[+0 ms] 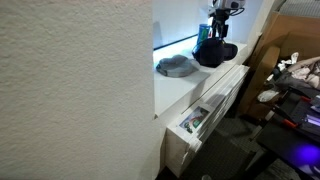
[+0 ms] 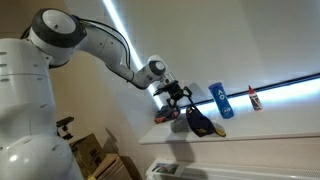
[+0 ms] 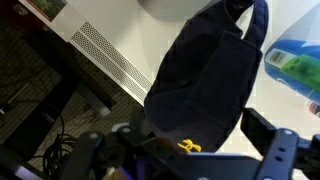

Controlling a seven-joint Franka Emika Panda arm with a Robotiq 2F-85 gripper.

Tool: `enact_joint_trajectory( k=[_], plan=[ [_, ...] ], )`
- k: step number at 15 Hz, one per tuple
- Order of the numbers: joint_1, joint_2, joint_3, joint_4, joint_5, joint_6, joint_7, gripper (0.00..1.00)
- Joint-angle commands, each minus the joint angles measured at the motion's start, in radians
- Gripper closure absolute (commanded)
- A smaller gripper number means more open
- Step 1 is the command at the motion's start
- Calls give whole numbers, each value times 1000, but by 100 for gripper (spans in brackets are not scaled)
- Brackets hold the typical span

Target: Place the black cap on the blue can, move the gray cap to the right, and move the bottle to the left

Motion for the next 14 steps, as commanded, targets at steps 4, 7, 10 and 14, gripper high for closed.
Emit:
enact_joint_trajectory(
  k=[4,7,10,14],
  plan=[
    [4,20,-8,2,-3,4,1,0],
    [4,20,-8,3,-3,4,1,0],
    [36,9,-49,-10,-110,-6,122,0],
    [12,20,-21,3,-65,-1,64,0]
  ],
)
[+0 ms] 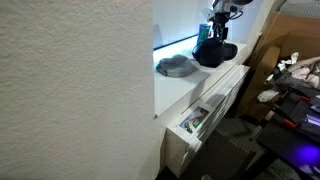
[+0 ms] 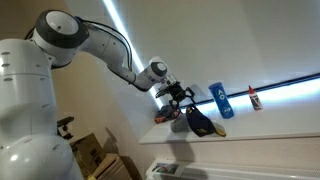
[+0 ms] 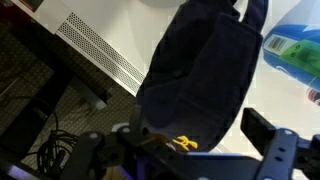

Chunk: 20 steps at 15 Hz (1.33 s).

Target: Place the black cap on the blue can, move the gray cap to the right, and move the bottle to the left

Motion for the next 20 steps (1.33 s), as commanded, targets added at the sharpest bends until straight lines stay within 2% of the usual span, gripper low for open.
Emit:
enact_joint_trajectory(
  k=[1,2,4,9,10,12,13,15,17,20],
  plan=[
    [2,0,-1,1,2,-2,-2,0],
    [-13,-1,9,-6,36,9,-36,25],
    [-15,-5,8,-13,49,7,-49,34],
    [-12,-21,-3,-25,36,3,-39,69],
    [-21,-33,6,-29,57,5,-72,76],
    [-57,-94,43,-65,161,64,-230,90],
    [-41,-53,58,19,204,49,-259,97],
    [-53,-114,68,27,291,66,-359,100],
    [-73,-166,70,52,385,76,-474,98],
    [-120,-219,52,113,570,72,-703,98]
  ],
)
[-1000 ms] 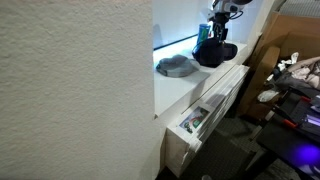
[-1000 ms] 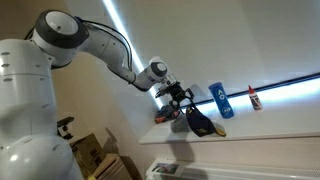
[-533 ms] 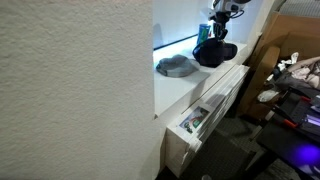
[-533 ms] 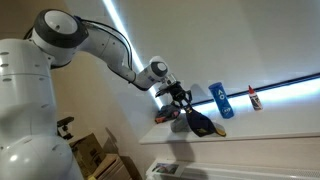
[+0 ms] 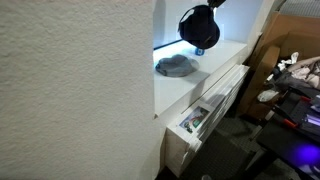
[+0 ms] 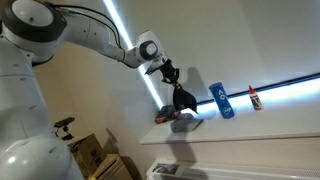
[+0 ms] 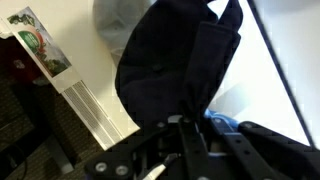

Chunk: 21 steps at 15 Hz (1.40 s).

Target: Place the black cap on the blue can, move the gray cap to the right, and move the bottle to the left

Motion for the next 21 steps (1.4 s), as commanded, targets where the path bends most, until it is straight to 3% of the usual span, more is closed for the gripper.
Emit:
enact_joint_trajectory(
  k=[1,7,8,11,12,16,21],
  plan=[
    [-82,-55,-1,63,210,-1,-270,98],
    [-217,36,-74,315,714,-152,-756,98],
    [-298,63,-38,345,799,-190,-838,98],
    [-388,184,-75,435,1058,-322,-1024,98],
    [-406,224,-108,461,1133,-386,-1063,98],
    [-528,455,-134,614,1358,-625,-1135,98],
    [-666,743,-90,868,1524,-877,-1071,98]
  ],
)
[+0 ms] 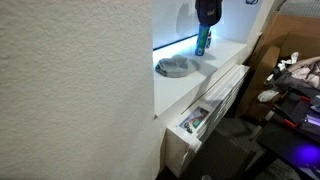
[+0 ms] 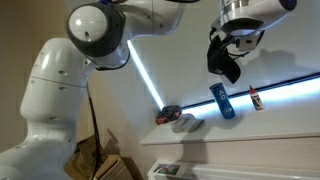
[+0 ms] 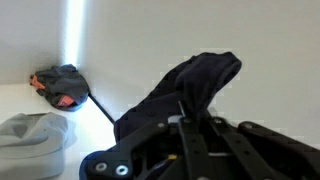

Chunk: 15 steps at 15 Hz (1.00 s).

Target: Place the black cap on the blue can, move the gray cap to the right, and move the bottle to the left

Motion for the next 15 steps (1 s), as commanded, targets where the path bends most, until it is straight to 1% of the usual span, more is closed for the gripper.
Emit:
enact_joint_trajectory(
  k=[1,3,6,12,14,15],
  plan=[
    [-91,212,52,245,93,-167,80,98],
    [-125,297,77,343,134,-252,132,98],
    [-173,401,106,491,159,-410,216,98],
    [-290,656,181,758,241,-699,469,98],
    [-312,696,199,808,249,-795,571,98],
    [-257,648,203,796,244,-765,632,98]
  ],
)
